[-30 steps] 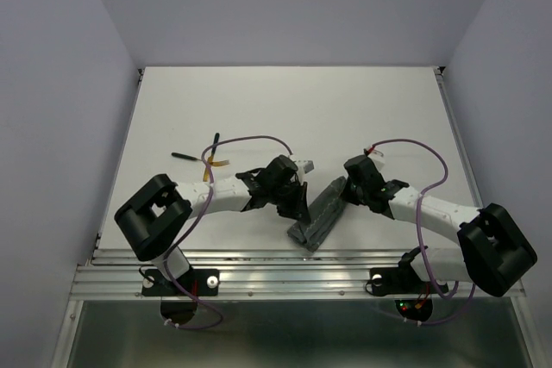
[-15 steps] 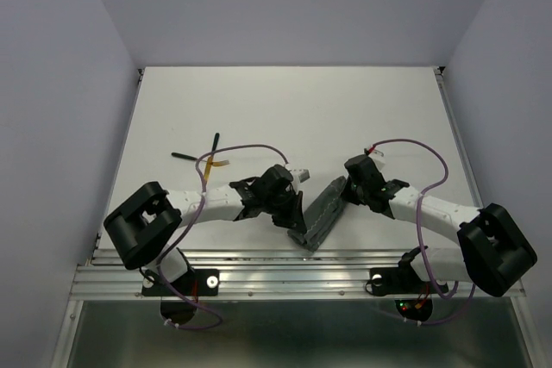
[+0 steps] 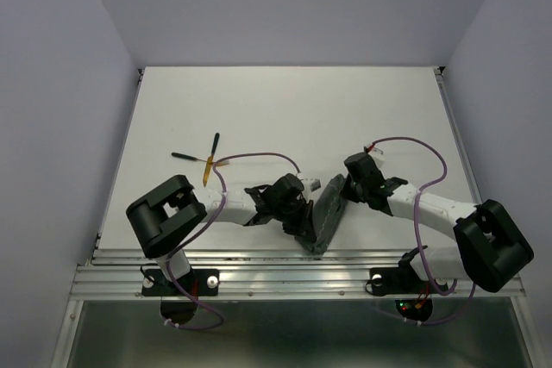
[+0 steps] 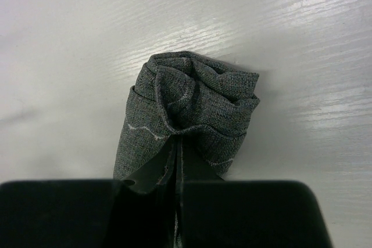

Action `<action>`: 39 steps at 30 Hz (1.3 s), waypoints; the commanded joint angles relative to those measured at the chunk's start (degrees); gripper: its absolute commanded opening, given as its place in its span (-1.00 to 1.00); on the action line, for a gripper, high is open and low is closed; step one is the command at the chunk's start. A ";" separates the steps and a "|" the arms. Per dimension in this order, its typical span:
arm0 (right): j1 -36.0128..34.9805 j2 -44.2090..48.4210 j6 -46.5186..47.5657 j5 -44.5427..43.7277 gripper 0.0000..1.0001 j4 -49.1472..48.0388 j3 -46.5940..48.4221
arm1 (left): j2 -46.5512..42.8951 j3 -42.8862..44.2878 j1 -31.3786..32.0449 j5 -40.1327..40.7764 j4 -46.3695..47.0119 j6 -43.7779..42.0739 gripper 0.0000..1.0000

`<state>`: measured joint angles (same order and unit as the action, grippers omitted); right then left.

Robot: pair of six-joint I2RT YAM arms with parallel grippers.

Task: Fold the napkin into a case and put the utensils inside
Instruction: Stuff the top corner of the smaller-rectangle-folded napkin into the folded napkin.

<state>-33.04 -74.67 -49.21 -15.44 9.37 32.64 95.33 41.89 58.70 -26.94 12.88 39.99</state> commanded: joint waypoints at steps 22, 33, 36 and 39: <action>1.31 -3.63 2.45 -0.29 -0.98 -1.01 4.71 | -4.72 1.18 1.07 4.00 -5.86 -1.32 -1.00; 1.84 -9.34 2.54 0.85 -0.98 -3.48 6.73 | 5.56 7.76 0.98 3.65 -0.93 -1.32 -1.00; 2.45 -10.40 3.77 1.99 -0.94 -3.30 8.57 | 6.45 10.84 0.81 4.00 -1.19 -1.23 -1.00; 2.98 -9.44 4.47 2.70 -0.75 -2.34 9.72 | 5.49 12.95 0.37 4.96 -3.30 -1.49 -1.00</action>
<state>-30.85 -84.38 -46.46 -13.80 6.00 40.07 101.75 51.55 59.40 -24.45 10.63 39.70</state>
